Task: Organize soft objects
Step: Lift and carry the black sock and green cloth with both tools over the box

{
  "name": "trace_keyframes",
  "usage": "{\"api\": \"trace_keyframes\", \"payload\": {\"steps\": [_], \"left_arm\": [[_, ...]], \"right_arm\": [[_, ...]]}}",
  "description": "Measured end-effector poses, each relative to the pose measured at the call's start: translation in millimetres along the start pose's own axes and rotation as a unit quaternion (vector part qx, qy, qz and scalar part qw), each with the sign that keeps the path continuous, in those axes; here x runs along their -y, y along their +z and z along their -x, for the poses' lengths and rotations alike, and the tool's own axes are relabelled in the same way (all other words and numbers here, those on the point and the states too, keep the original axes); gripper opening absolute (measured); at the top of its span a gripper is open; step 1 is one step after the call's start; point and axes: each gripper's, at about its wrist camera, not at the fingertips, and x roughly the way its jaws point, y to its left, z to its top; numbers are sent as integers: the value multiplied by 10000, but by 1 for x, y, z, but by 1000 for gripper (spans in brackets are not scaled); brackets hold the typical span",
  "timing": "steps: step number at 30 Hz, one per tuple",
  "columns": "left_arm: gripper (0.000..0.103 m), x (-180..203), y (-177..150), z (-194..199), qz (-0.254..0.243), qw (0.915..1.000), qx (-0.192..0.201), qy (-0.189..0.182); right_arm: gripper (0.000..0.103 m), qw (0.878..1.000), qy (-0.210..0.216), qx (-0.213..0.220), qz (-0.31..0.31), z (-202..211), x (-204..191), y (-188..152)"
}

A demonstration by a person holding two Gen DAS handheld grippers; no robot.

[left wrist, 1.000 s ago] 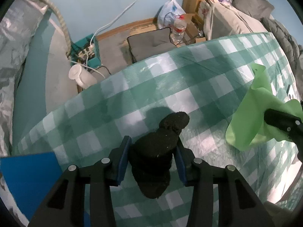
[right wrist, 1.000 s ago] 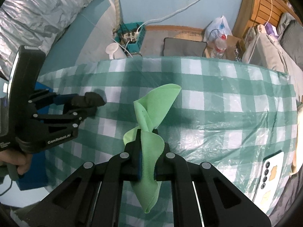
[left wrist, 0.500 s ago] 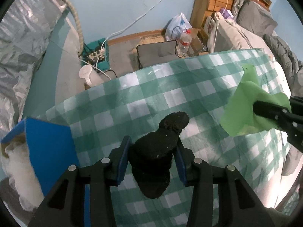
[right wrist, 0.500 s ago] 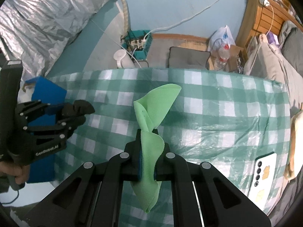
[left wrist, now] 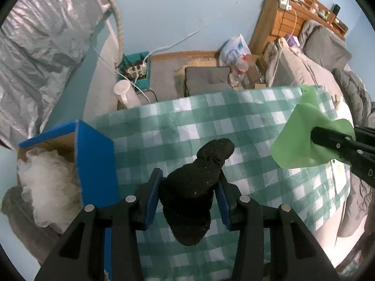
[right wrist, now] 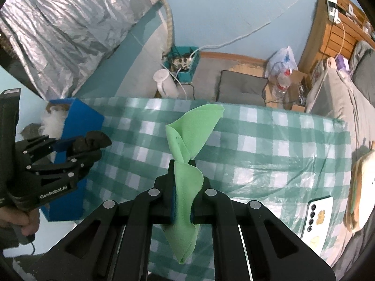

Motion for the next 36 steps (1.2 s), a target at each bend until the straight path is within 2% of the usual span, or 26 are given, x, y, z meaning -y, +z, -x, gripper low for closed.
{"api": "trace_keyframes", "payload": {"steps": [8, 15, 36], "left_arm": [[45, -17, -6, 31, 238, 9995, 196, 56], [45, -32, -14, 44, 431, 9986, 256, 166], [45, -78, -50, 71, 1091, 9928, 287, 414]], "right_arm": [[7, 9996, 95, 142, 204, 19, -20, 7], [7, 9989, 233, 194, 362, 29, -38, 12], [7, 9928, 701, 114, 964, 24, -106, 28]]}}
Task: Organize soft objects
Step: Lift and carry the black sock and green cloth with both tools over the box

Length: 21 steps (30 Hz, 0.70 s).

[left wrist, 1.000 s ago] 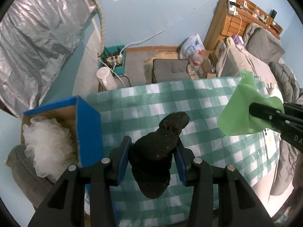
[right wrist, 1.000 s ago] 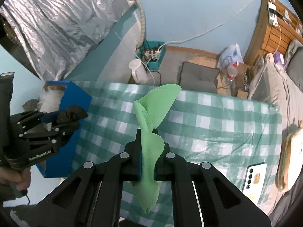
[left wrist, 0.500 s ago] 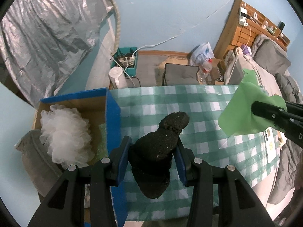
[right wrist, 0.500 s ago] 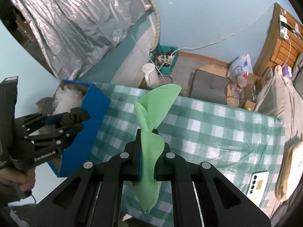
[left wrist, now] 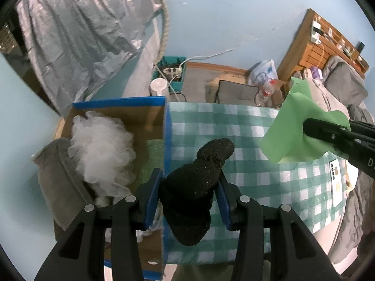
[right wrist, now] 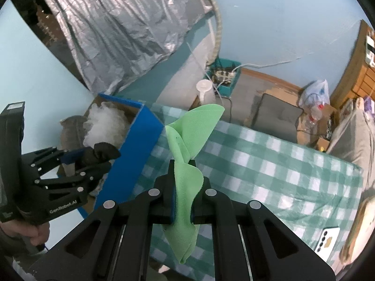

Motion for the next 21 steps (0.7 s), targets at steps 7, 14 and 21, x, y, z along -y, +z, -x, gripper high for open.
{"api": "trace_keyframes", "payload": {"steps": [7, 14, 21], "left_arm": [[45, -27, -9, 1, 310, 9994, -58, 114], [45, -58, -18, 5, 715, 9971, -72, 255], [45, -91, -28, 3, 1187, 9920, -143, 416]], "right_arm": [[7, 9996, 198, -21, 208, -11, -24, 14], [7, 9981, 380, -96, 480, -24, -50, 27], [7, 9957, 538, -160, 730, -38, -78, 39]]}}
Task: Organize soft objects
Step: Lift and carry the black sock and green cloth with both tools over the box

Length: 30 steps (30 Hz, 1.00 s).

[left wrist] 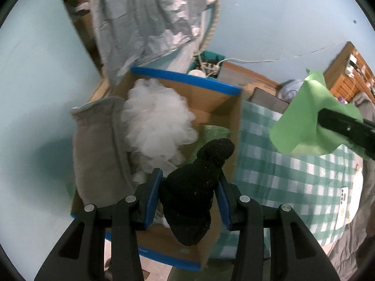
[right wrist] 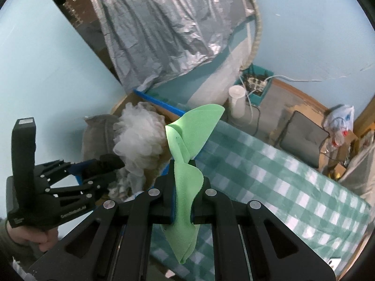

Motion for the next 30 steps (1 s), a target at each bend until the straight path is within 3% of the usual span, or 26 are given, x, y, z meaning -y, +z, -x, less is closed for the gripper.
{"api": "trace_keyframes", "payload": {"steps": [17, 30], "left_arm": [[45, -44, -2, -24, 496, 9985, -206, 62], [46, -51, -9, -46, 465, 9977, -492, -86]], "right_arm": [[7, 9983, 293, -294, 398, -44, -55, 29], [7, 9949, 414, -741, 547, -85, -86, 26]]}}
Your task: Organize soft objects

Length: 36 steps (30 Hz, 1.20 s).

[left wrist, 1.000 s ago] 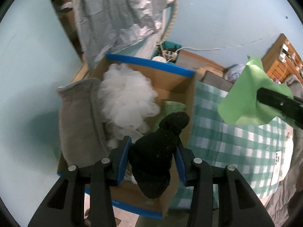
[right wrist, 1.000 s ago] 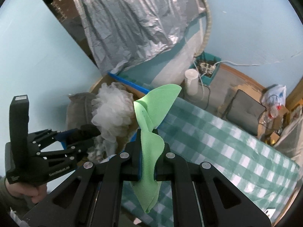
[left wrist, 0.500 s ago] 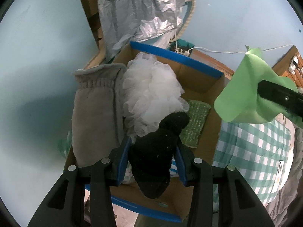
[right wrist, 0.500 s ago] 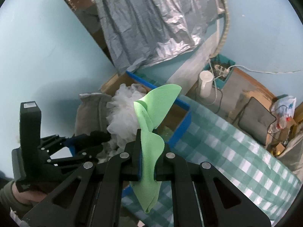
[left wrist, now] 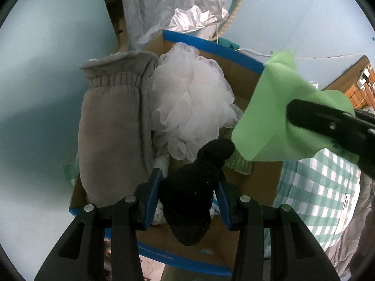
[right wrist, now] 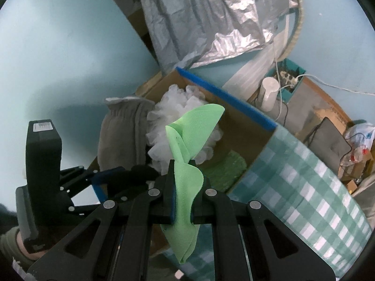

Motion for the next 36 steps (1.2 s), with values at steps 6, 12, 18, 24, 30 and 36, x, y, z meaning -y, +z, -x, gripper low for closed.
{"api": "trace_keyframes", "payload": {"steps": [6, 12, 18, 24, 30, 36], "left_arm": [[55, -2, 1, -7, 41, 9999, -114, 28], [69, 0, -3, -4, -92, 9999, -78, 89], [73, -1, -7, 3, -159, 9998, -51, 99], [76, -2, -9, 17, -207, 9998, 18, 70], [79, -2, -7, 39, -210, 9996, 198, -4], [82, -1, -6, 63, -264, 9989, 388, -44]], "right_arm": [[13, 9998, -40, -199, -62, -16, -2, 1], [26, 9994, -151, -274, -113, -20, -1, 0], [47, 9995, -240, -103, -173, -11, -2, 2], [52, 9990, -315, 33, -300, 2, 0, 5], [56, 9983, -391, 204, -377, 25, -2, 4], [58, 9968, -583, 321, -450, 46, -5, 1]]}}
